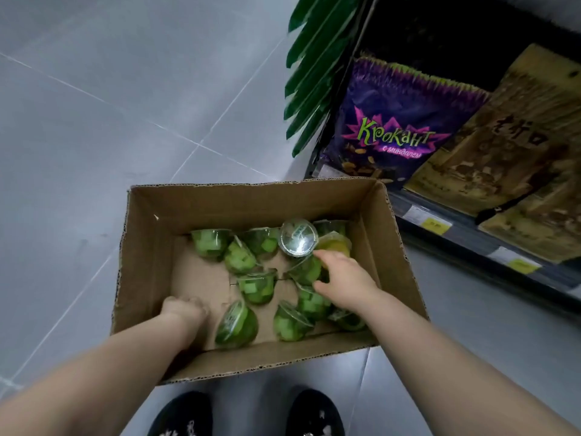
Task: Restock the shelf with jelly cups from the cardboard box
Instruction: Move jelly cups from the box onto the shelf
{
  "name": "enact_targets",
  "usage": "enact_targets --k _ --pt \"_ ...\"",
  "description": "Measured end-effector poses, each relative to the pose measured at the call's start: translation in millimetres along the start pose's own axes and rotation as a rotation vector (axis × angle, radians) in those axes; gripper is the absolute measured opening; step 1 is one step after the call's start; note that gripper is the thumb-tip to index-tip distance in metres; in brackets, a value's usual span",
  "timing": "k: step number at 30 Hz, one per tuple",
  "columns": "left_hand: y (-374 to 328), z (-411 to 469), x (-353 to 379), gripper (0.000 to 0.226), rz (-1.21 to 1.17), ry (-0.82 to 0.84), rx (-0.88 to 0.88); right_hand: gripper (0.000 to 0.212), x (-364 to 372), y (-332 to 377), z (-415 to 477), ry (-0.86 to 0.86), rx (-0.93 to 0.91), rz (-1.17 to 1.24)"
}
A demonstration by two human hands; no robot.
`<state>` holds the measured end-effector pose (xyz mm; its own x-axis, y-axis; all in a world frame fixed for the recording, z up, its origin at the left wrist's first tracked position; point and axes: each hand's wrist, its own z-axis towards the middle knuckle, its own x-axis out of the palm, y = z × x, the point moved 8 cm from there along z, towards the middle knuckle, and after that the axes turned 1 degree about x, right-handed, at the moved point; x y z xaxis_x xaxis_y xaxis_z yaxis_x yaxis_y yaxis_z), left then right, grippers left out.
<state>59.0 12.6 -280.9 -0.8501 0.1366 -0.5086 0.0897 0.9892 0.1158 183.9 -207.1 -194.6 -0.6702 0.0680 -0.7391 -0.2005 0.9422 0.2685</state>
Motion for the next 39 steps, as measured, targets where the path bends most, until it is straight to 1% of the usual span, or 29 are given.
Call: enact_targets --k 1,2,4,6,8,10,12,14,17,20,23,25,28,30,33,36,39 --pt "-2 -1 8 0.057 0.066 0.012 0.000 0.066 5 -4 -2 0.011 -0.001 -0.013" --pt "0 -1 10 0.056 0.082 0.015 -0.012 0.066 8 -8 -3 0.023 0.004 -0.029" --pt "4 -3 6 0.058 0.052 0.017 -0.017 0.065 10 -17 1 0.032 0.037 -0.058" --pt "10 -5 -18 0.061 -0.125 -0.088 -0.015 0.064 6 -24 9 0.019 0.087 -0.060" --pt "22 -7 -45 0.066 -0.365 -0.255 -0.035 0.063 0 -29 20 -0.014 0.138 -0.059" --pt "29 -10 -63 0.072 -0.533 -0.384 -0.065 0.060 -2 -31 32 -0.050 0.185 -0.059" --pt "30 -15 -78 0.077 -0.632 -0.467 -0.059 0.058 3 -35 42 -0.064 0.258 -0.036" --pt "34 -16 -83 0.077 -0.733 -0.498 -0.054 0.063 13 -43 49 -0.052 0.356 -0.011" --pt "38 -18 -76 0.072 -0.906 -0.475 -0.044 0.069 21 -54 60 -0.066 0.439 0.056" --pt "38 -16 -66 0.070 -1.136 -0.411 -0.007 0.073 22 -58 69 -0.120 0.469 0.089" --pt "33 -15 -60 0.070 -1.275 -0.373 0.036 0.081 24 -56 71 -0.153 0.499 0.160" --pt "31 -16 -58 0.062 -1.384 -0.355 0.016 0.084 24 -54 70 -0.176 0.494 0.225" --pt "21 -20 -54 0.055 -1.649 -0.255 -0.023 0.086 23 -59 63 -0.191 0.471 0.311" --pt "14 -23 -57 0.055 -1.820 -0.172 0.028 0.083 20 -61 52 -0.184 0.490 0.398" --pt "15 -33 -85 0.049 -1.878 -0.129 0.134 0.074 3 -57 34 -0.183 0.481 0.574" --pt "23 -57 -132 0.044 -1.858 -0.149 0.156 0.068 -27 -45 16 -0.215 0.420 0.756" --pt "25 -98 -181 0.047 -1.806 -0.131 0.166 0.065 -62 -20 -18 -0.156 0.371 0.973"
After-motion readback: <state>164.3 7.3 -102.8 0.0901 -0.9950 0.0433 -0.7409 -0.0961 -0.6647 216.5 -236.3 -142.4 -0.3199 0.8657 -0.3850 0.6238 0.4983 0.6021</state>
